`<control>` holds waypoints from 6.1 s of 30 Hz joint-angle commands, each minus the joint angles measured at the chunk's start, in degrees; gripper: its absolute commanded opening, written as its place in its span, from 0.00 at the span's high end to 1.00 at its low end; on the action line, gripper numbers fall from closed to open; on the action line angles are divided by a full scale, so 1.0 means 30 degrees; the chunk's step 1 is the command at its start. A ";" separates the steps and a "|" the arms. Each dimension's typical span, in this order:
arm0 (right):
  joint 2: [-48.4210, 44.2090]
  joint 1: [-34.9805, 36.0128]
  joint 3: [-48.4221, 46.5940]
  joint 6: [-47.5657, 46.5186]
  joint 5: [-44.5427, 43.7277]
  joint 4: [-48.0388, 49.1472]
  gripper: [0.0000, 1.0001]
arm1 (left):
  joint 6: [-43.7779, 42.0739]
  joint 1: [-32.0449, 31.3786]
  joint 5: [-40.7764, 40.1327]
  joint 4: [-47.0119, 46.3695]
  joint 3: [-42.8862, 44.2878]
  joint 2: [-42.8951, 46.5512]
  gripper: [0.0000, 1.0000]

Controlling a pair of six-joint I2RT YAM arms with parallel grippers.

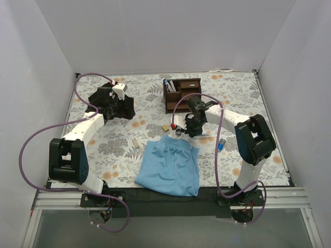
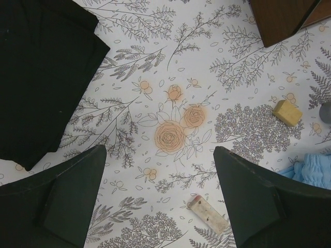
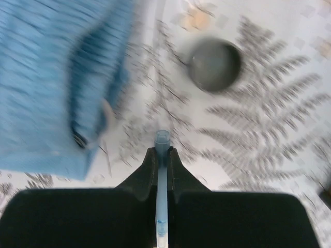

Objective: Sort the stationery into containers
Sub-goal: Pick up the pen from the center of the board, then place the pen in the storage box, then move the storage box to the center of the board, then pick up the stationery from the center of the board.

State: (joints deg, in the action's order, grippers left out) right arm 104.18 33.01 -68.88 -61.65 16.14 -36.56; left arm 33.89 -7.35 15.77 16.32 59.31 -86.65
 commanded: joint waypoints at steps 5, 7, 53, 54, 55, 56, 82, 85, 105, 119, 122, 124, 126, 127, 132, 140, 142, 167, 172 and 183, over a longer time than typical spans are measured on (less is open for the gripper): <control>-0.1155 -0.3032 -0.9129 0.1122 0.1757 -0.3605 0.99 | 0.0216 -0.0068 0.0455 -0.0956 0.0474 -0.0090 0.14; -0.0251 -0.3503 -1.1071 0.2789 0.3109 -0.3547 0.99 | 0.0334 -0.0068 0.0719 -0.0956 0.0795 -0.0295 0.14; 0.7607 -0.4061 -1.4308 2.1927 0.9035 1.7896 0.99 | -0.0456 -0.0068 -0.0247 0.1651 0.4254 -0.3664 0.14; 0.7607 -0.4033 -1.4218 2.1897 0.8976 1.8014 0.99 | -0.0457 -0.0068 -0.0247 0.1738 0.4283 -0.3694 0.14; 0.7636 -0.4061 -1.4130 2.1868 0.9004 1.8102 0.99 | -0.0515 -0.0097 -0.0247 0.1739 0.4428 -0.3752 0.14; 0.7636 -0.4062 -1.4071 2.1868 0.8975 1.8219 0.99 | -0.0515 -0.0068 -0.0276 0.1826 0.4517 -0.3840 0.14; 0.7080 -0.4033 -1.1962 2.1370 0.8974 1.8748 0.98 | -0.0691 -0.0331 -0.0510 0.1944 0.5191 -0.4485 0.14; 0.6992 -0.4062 -1.1786 2.1253 0.8888 1.8777 0.85 | -0.0691 -0.0390 -0.0540 0.1973 0.5192 -0.4485 0.14; -0.2373 -0.4648 -0.4086 1.7562 0.6662 1.3742 0.51 | -0.1832 -0.0303 -0.0162 -0.0107 0.1767 -0.0536 0.14; -0.5167 -0.6054 0.1485 1.8528 0.0715 1.0574 0.99 | -0.0750 -0.0448 0.6714 0.2092 0.3989 -0.3721 1.00; -0.4409 -0.6492 0.1458 1.9257 0.0625 1.0603 0.99 | 0.0417 -0.1121 0.8332 0.0810 0.4166 -0.4598 1.00; -0.3822 -0.7106 0.1224 2.0133 0.1236 1.0632 0.99 | 0.2255 -0.1619 0.9066 -0.0335 0.3903 -0.4952 1.00; -0.2884 -0.7575 0.0755 2.0431 0.1736 1.0778 0.99 | 0.3317 -0.1941 1.0177 -0.2006 0.3814 -0.5626 1.00; -0.2591 -0.7693 0.0551 2.0432 0.2058 1.0866 0.99 | 0.3671 -0.2320 1.0444 -0.2359 0.4075 -0.5947 1.00; -0.0628 -0.8045 -0.1146 1.9994 0.2528 1.0634 0.99 | 0.5927 -0.3260 1.1033 -0.3796 0.5658 -0.7997 1.00; 0.1511 -0.8251 -0.3142 2.0168 0.4638 0.9901 0.99 | 0.7394 -0.3730 1.0710 -0.5028 0.7973 -1.0900 1.00; 0.1717 -0.8222 -0.3318 2.0168 0.4815 0.9754 0.99 | 0.7511 -0.3730 1.0710 -0.5087 0.8471 -1.1280 1.00; -0.0328 -0.7669 -0.1303 1.9413 0.6425 0.8816 0.99 | 0.4997 -0.1973 1.1093 -0.2217 0.5176 -0.6779 0.84; -0.1971 -0.5414 -0.0124 1.6803 0.6925 0.8641 0.83 | 0.2330 -0.1797 1.0360 -0.1368 0.2236 -0.3200 0.59; 0.2215 -0.0753 -0.5775 1.7677 0.3153 0.5740 0.53 | 0.4755 -0.1299 0.2553 0.0274 -0.2335 0.2189 0.26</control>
State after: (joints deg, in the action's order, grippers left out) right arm 106.56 29.89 -79.61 -10.96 32.29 -15.55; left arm 44.07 -12.71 38.70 14.61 55.88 -87.39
